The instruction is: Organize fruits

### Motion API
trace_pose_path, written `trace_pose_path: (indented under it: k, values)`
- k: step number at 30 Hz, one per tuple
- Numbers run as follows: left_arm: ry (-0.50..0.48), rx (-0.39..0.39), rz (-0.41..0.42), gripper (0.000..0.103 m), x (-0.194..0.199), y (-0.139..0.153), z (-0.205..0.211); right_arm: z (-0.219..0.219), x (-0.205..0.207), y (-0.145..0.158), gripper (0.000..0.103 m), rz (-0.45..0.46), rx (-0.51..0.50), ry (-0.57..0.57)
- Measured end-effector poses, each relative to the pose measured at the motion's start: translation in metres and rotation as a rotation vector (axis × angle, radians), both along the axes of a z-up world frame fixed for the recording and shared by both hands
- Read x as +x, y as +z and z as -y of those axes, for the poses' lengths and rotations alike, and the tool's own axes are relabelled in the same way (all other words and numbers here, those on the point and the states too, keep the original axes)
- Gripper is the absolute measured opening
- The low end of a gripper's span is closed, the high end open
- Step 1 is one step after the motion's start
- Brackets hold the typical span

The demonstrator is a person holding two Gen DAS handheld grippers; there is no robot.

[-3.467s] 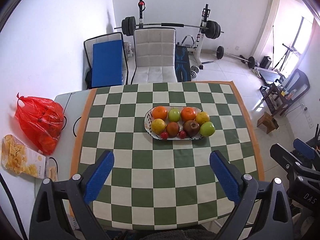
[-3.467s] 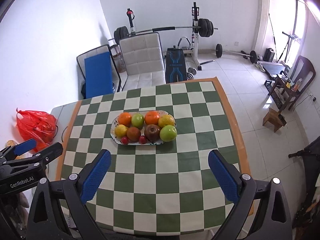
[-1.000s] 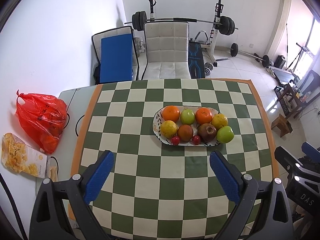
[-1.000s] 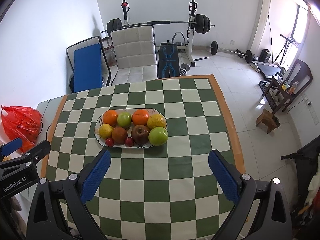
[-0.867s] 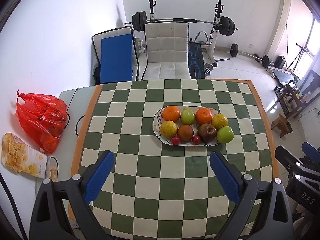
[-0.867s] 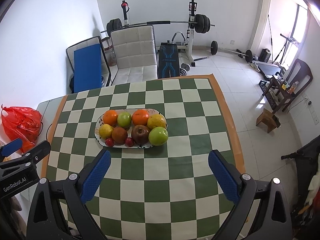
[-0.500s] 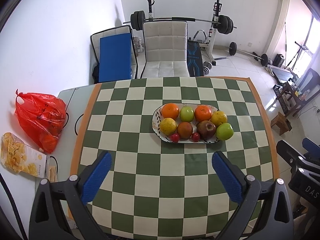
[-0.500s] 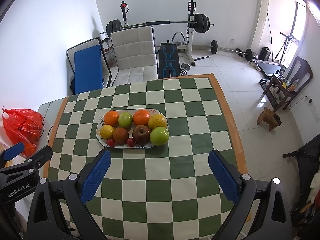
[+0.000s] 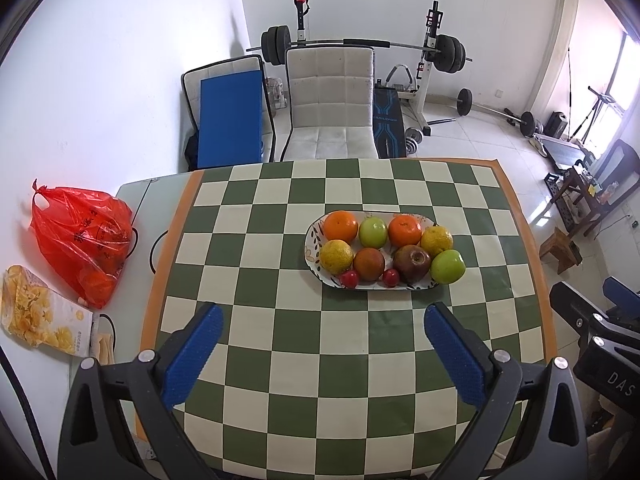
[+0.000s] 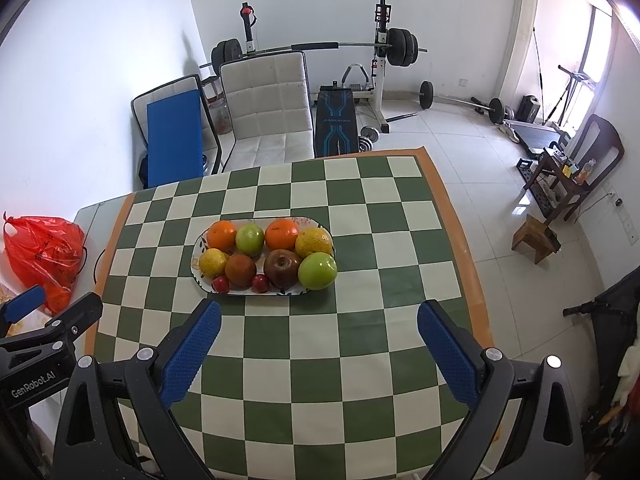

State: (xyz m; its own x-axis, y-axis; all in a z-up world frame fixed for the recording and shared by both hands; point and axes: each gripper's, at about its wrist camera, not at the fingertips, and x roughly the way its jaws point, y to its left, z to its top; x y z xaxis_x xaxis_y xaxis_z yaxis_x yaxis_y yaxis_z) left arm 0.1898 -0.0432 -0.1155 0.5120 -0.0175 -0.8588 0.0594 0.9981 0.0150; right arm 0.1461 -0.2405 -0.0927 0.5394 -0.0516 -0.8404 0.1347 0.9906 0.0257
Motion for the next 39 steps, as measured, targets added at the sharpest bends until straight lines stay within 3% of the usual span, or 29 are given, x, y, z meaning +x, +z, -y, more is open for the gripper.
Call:
trace_pose_path:
  k: [39]
  values:
    - [-0.022,-0.006,0.017,0.103,-0.0041,0.0082,0.0065,-0.0048,-0.0081,0.0085,0.101,0.008,-0.002,-0.005]
